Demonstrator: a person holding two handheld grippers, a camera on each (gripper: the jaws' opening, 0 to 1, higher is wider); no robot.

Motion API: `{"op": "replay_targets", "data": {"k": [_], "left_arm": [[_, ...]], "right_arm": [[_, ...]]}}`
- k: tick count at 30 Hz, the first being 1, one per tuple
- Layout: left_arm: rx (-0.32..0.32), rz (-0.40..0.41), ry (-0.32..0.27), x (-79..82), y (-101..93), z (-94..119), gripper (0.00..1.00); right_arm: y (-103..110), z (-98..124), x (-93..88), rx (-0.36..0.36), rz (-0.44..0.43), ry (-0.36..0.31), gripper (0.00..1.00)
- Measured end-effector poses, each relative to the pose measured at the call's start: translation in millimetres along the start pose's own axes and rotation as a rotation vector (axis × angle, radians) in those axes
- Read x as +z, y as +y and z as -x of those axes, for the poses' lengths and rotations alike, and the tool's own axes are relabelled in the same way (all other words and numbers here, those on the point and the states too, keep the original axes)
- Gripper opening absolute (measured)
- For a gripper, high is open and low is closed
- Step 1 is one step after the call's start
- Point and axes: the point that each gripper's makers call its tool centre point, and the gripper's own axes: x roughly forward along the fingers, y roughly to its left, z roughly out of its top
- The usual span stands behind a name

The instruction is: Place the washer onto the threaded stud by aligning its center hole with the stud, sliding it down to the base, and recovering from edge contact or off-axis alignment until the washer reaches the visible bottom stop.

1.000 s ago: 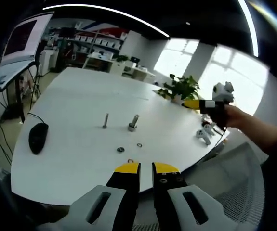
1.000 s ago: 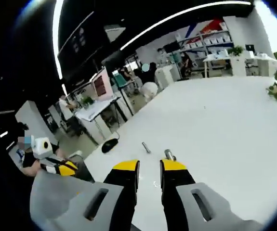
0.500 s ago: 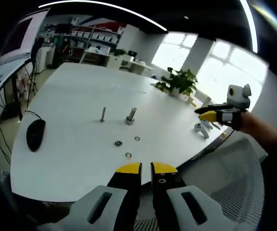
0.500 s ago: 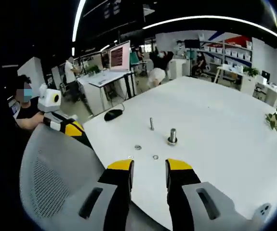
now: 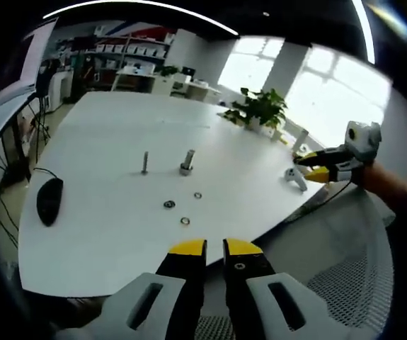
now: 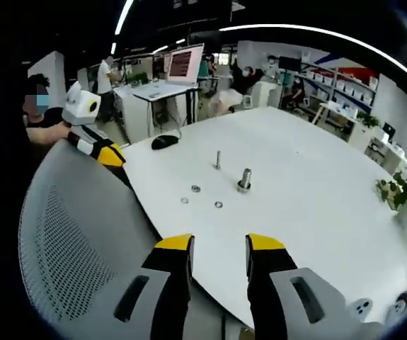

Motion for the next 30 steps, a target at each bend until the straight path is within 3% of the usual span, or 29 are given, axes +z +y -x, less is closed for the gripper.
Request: {"op": "replay_targets", "data": {"k": [3, 7, 10, 13, 15, 17, 20, 21, 25, 30], "left_arm": [[-0.006, -0.053, -0.002, 3.7, -2.5, -1, 0.07], [-0.002, -0.029, -0.013, 9.5, 1.1, -3, 0.08], [0.02, -0.015, -0.017, 11.1, 4.3, -3, 0.09], [0.046, -0.008, -0.02, 13.1, 9.6, -2, 0.11], [0.06, -0.011, -0.033, 17.8, 12.9, -2, 0.12], [0.082, -0.074, -0.072, 31.2, 17.7, -2, 0.14], [0.087, -0.142, -0.029, 40.3, 19.7, -4, 0.14], [0.057, -0.171, -0.014, 42.2, 16.8, -5, 0.15], [0.035, -0.187, 0.017, 53.1, 21.0, -21, 0.14], [0.009, -0.255, 0.103, 53.4, 25.9, -32, 0.1]], "right_arm": [[-10, 6, -4.1, -0.048, 0.028, -0.018, 0.3], [-21, 9, -5.2, -0.071, -0.059, -0.097, 0.3], [-18, 5, -14.2, -0.038, -0.121, -0.112, 0.29], [-3, -3, -31.5, 0.05, -0.205, -0.063, 0.29], [2, -2, -22.9, 0.086, -0.223, -0.114, 0.29], [2, -2, -21.2, 0.082, -0.213, -0.12, 0.29], [4, -4, -23.4, 0.091, -0.205, -0.095, 0.28], [5, -4, -21.9, 0.095, -0.205, -0.101, 0.28], [9, -8, -19.4, 0.113, -0.205, -0.089, 0.28], [6, -12, -13.8, 0.101, -0.185, -0.081, 0.28]]}}
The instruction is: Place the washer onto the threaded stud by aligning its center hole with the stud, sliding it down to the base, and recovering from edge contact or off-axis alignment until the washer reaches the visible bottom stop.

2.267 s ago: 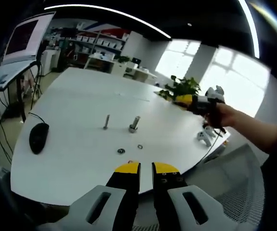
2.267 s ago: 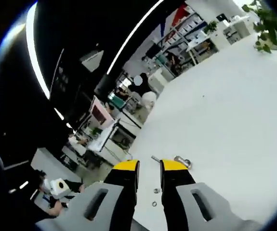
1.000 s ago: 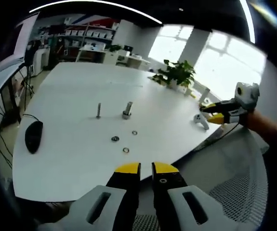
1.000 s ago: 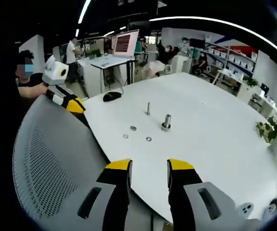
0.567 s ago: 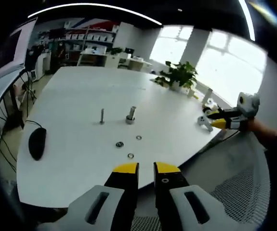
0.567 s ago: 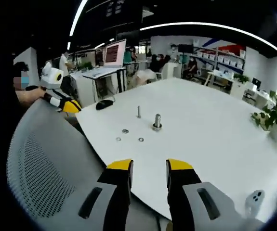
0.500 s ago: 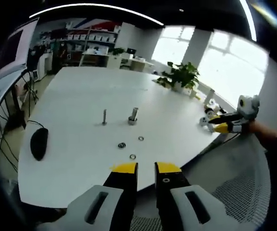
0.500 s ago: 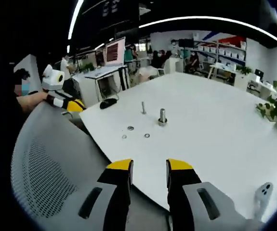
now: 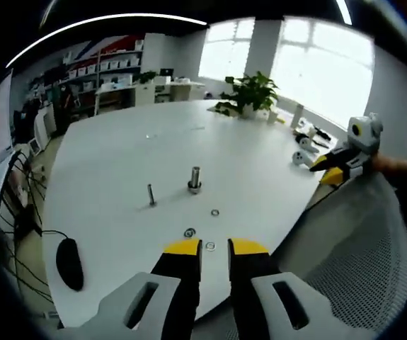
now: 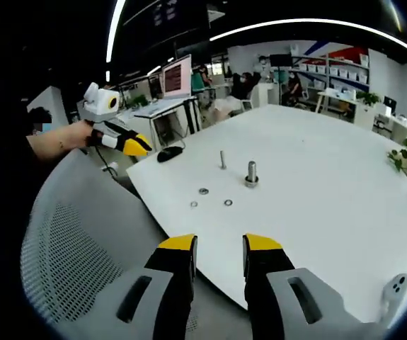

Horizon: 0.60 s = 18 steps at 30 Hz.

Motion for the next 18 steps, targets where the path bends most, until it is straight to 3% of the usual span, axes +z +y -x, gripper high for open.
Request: {"op": "replay_targets", "data": {"k": [3, 5, 9, 12, 18], "left_arm": [[-0.03, -0.02, 0.034, 3.8, 1.1, -11, 0.09], [-0.037, -0.076, 0.113, -2.8, 7.2, -21, 0.09], [-0.031, -0.153, 0.218, -9.9, 19.8, -45, 0.09], [-0.066, -0.146, 0.249, -11.3, 19.4, -66, 0.09], [-0.079, -0.181, 0.33, -24.4, 31.8, -91, 0.09]], "right_arm": [[0, -1, -5.1, 0.012, -0.029, 0.026, 0.28], [1, -2, -4.3, 0.018, -0.022, 0.024, 0.28], [-2, -1, -3.2, 0.009, -0.032, 0.015, 0.28], [-9, 1, -4.4, -0.005, -0.043, 0.009, 0.28], [-9, 1, -2.7, -0.007, -0.048, 0.003, 0.28]]}}
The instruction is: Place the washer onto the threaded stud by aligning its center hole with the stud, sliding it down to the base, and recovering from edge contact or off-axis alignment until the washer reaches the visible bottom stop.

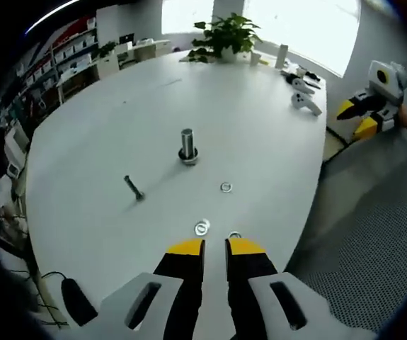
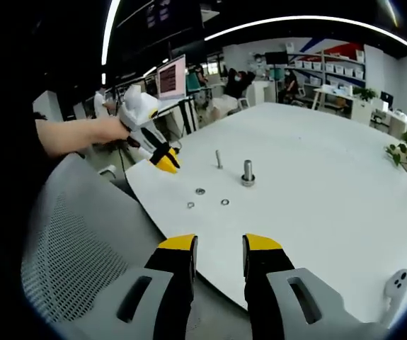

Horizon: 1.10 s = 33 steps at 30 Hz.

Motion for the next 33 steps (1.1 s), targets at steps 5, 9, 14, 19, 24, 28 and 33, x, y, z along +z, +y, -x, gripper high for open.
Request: {"op": "replay_targets", "data": {"k": [5, 9, 14, 19, 24, 28, 33], "left_arm": [[-0.014, 0.023, 0.024, -2.6, 8.8, -19, 0.09], [-0.018, 0.023, 0.051, -8.0, 14.5, -30, 0.09], [-0.028, 0.044, 0.051, -5.9, 18.1, -42, 0.08], [-0.027, 0.053, 0.045, -2.1, 19.8, -52, 0.08], [-0.032, 0.051, 0.059, -8.2, 18.1, -57, 0.08], [-0.04, 0.064, 0.061, -13.1, 16.2, -59, 0.08], [-0.038, 0.076, 0.065, -16.8, 18.1, -61, 0.08]], "right_arm": [[-1, 0, -0.6, -0.008, -0.003, 0.003, 0.28], [-1, 0, -0.1, -0.011, 0.002, 0.001, 0.28], [-1, 0, 0.7, -0.013, 0.003, -0.002, 0.28], [0, 0, 0.0, -0.011, 0.008, 0.003, 0.28], [-2, 0, -2.0, -0.013, 0.003, 0.007, 0.28], [-1, 0, -2.3, -0.013, 0.007, 0.011, 0.28], [-2, 0, -3.9, -0.014, -0.001, 0.013, 0.28]]}}
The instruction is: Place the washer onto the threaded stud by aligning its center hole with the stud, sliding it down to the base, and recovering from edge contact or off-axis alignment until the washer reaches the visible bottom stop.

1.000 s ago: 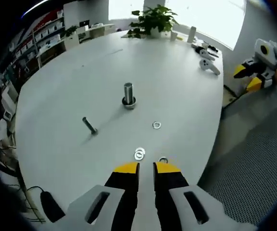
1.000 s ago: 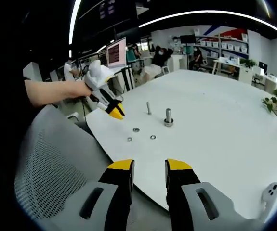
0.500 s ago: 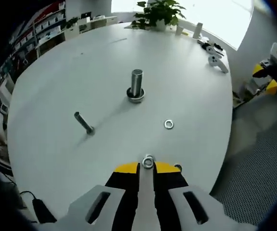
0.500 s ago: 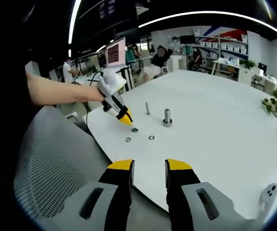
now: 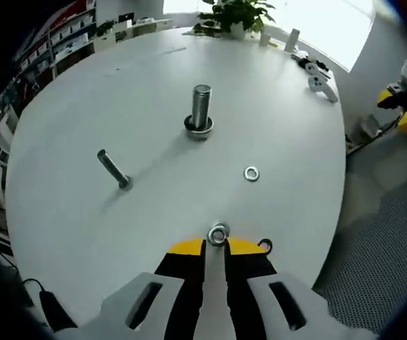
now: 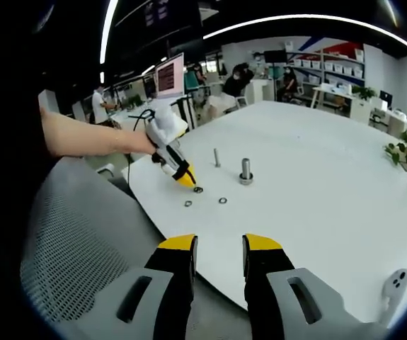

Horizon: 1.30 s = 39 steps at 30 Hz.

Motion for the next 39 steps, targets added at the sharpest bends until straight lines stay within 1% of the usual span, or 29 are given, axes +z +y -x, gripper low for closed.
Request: {"op": "replay_targets", "data": {"k": [3, 7, 9, 11, 16, 20, 26, 29, 33, 39], "left_arm": [[0.004, -0.001, -0.008, 0.6, 0.7, -2, 0.08], [0.007, -0.004, -0.003, -1.7, 0.2, -8, 0.08], [-0.002, 0.0, 0.003, -4.0, -1.5, -10, 0.07], [-0.002, 0.01, -0.013, -0.5, -1.1, -12, 0.06], [-0.001, 0.029, -0.034, -1.3, 3.0, -11, 0.02], [-0.012, 0.051, -0.053, -1.0, 3.8, -10, 0.01], [-0.009, 0.005, -0.058, -0.3, 2.5, -11, 0.0], [-0.006, 0.007, -0.055, -0.3, 2.7, -11, 0.0], [-0.007, 0.025, -0.058, -0.4, 2.8, -9, 0.0], [0.002, 0.051, -0.079, 3.0, 7.4, -3, 0.0]], "right_arm": [[0, 0, 0.3, 0.001, -0.001, 0.001, 0.27], [1, -1, -2.1, 0.003, 0.0, 0.012, 0.27], [0, -1, -2.6, 0.003, -0.002, 0.013, 0.27], [0, -1, -3.0, 0.001, -0.005, 0.017, 0.27], [0, -2, -4.7, -0.001, -0.009, 0.028, 0.27], [0, -2, -5.6, -0.002, -0.01, 0.032, 0.27], [-1, -2, -6.6, -0.003, -0.011, 0.038, 0.27], [-1, -2, -7.2, -0.004, -0.014, 0.041, 0.27], [-1, -2, -7.1, -0.005, -0.016, 0.041, 0.27], [-1, -2, -7.3, -0.005, -0.015, 0.041, 0.27]]}}
